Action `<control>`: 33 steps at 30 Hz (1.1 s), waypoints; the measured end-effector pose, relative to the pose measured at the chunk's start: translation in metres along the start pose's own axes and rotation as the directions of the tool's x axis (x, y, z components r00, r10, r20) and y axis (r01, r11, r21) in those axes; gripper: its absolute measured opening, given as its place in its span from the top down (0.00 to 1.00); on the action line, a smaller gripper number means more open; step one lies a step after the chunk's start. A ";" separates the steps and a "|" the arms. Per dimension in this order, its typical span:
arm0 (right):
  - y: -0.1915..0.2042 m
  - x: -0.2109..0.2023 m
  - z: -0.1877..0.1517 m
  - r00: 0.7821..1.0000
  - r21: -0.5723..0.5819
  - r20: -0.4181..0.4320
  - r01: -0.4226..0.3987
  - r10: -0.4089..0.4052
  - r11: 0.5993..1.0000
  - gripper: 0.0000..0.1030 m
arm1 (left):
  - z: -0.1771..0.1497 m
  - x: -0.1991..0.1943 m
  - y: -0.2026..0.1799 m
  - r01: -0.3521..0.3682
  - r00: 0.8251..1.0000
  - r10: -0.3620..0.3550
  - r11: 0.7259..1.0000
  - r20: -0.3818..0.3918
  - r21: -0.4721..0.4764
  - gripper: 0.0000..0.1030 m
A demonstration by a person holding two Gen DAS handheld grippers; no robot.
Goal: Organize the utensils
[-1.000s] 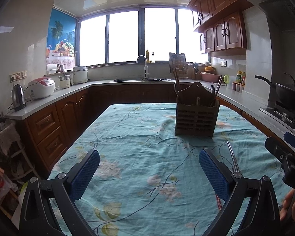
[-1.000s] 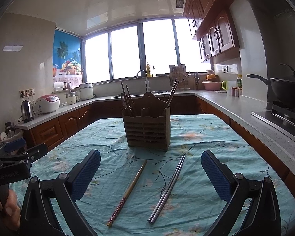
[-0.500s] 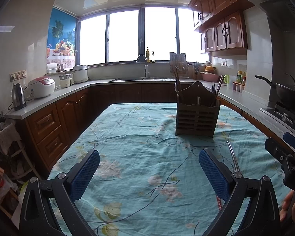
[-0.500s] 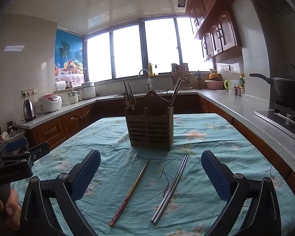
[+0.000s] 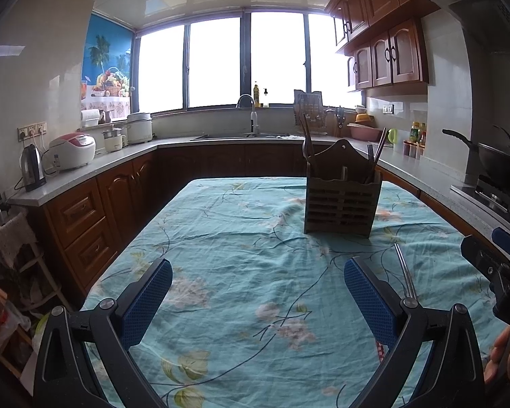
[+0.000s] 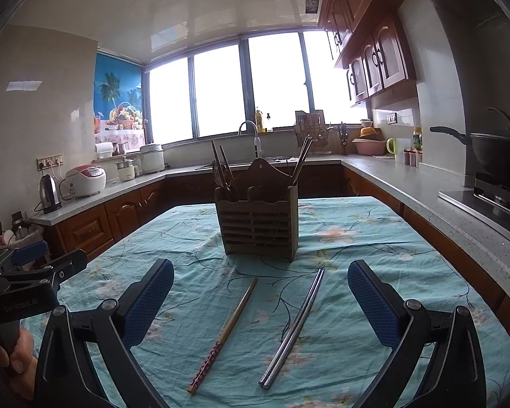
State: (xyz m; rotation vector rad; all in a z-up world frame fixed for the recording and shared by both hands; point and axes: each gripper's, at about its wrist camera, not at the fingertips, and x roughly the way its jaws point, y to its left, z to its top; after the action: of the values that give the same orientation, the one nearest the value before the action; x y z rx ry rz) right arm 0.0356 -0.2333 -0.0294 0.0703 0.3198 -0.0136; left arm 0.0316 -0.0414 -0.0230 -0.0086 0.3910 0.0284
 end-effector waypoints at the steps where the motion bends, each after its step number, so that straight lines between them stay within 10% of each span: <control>1: 0.000 0.000 0.000 1.000 0.000 0.000 -0.001 0.001 1.000 0.00 | 0.000 0.000 0.000 0.001 1.000 -0.001 1.000 0.001 -0.001 0.01; 33: -0.002 -0.001 0.000 1.000 0.003 0.004 -0.001 0.001 1.000 0.00 | 0.000 0.000 -0.003 0.001 1.000 -0.001 1.000 0.007 -0.004 0.01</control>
State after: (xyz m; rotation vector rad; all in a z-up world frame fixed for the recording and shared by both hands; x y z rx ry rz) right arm 0.0348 -0.2353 -0.0289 0.0732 0.3155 -0.0132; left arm 0.0316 -0.0444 -0.0227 -0.0125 0.3841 0.0281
